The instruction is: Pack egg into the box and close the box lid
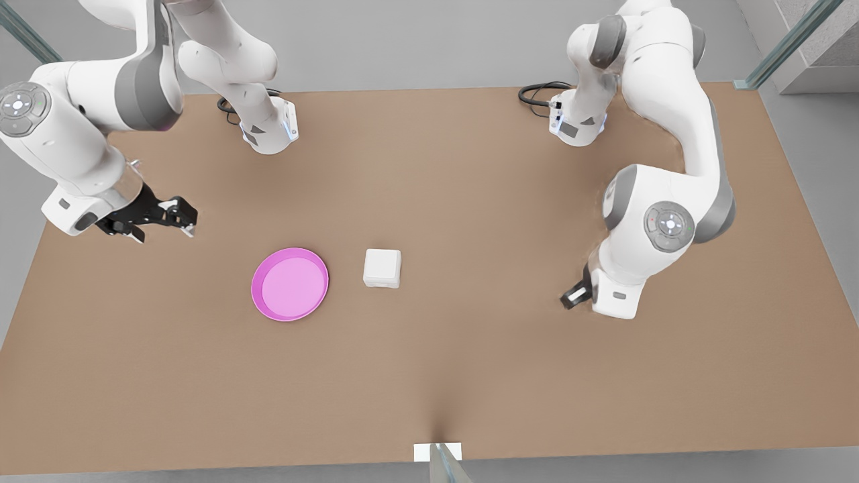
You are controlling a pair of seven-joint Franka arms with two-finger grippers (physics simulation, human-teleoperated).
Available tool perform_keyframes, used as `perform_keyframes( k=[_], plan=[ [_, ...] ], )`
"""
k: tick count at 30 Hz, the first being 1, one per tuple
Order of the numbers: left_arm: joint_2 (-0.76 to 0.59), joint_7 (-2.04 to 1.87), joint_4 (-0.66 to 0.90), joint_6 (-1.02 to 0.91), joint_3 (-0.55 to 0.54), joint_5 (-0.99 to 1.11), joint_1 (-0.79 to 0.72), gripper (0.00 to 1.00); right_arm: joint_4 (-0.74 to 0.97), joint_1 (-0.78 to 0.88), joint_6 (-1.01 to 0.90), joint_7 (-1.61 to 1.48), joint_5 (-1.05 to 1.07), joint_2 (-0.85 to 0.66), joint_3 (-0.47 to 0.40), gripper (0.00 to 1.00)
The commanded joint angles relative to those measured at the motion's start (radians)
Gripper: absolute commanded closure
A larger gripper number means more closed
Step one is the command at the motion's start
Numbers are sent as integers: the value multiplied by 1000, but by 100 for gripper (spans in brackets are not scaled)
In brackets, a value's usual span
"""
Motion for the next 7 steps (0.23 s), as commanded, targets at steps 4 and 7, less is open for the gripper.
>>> perform_keyframes(
  k=[4,7],
  plan=[
    [-184,737,-296,158,-155,66,223,0,2,-21,3,-51,1,6,1,0],
    [-98,733,-146,25,-160,78,221,0,1,-20,9,-51,-1,7,1,0]
  ],
)
